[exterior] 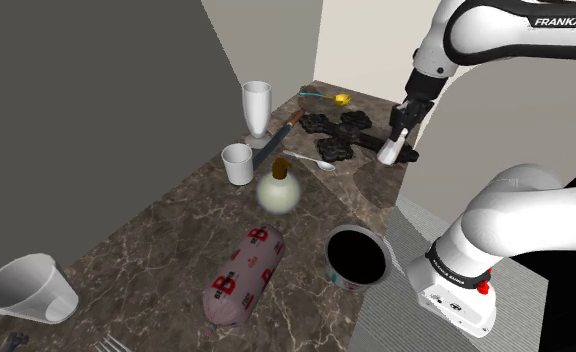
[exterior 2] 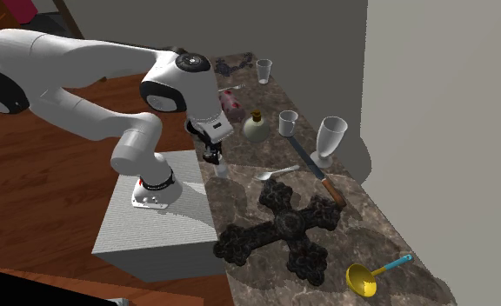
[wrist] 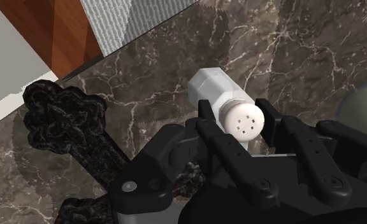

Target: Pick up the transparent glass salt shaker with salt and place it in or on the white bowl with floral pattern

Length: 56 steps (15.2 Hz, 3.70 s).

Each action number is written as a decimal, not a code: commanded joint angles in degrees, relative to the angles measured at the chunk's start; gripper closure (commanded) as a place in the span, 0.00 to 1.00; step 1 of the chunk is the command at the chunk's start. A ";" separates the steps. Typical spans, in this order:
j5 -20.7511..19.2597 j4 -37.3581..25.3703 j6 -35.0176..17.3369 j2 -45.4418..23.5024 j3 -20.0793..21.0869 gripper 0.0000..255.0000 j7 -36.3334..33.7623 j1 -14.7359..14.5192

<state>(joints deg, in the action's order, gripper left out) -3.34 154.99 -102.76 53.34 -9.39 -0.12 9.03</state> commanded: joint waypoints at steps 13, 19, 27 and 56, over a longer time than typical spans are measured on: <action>4.71 -6.12 10.27 4.27 6.08 1.00 -5.47 -2.35; 11.91 -5.44 14.21 9.53 14.57 1.00 -13.59 -5.84; 22.22 -8.40 17.43 11.65 26.20 1.00 -24.83 -10.25; 37.05 2.30 6.30 13.82 42.78 1.00 -32.52 -15.53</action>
<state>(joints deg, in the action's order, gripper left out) 33.60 157.07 -96.32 67.07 33.30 -32.64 -6.41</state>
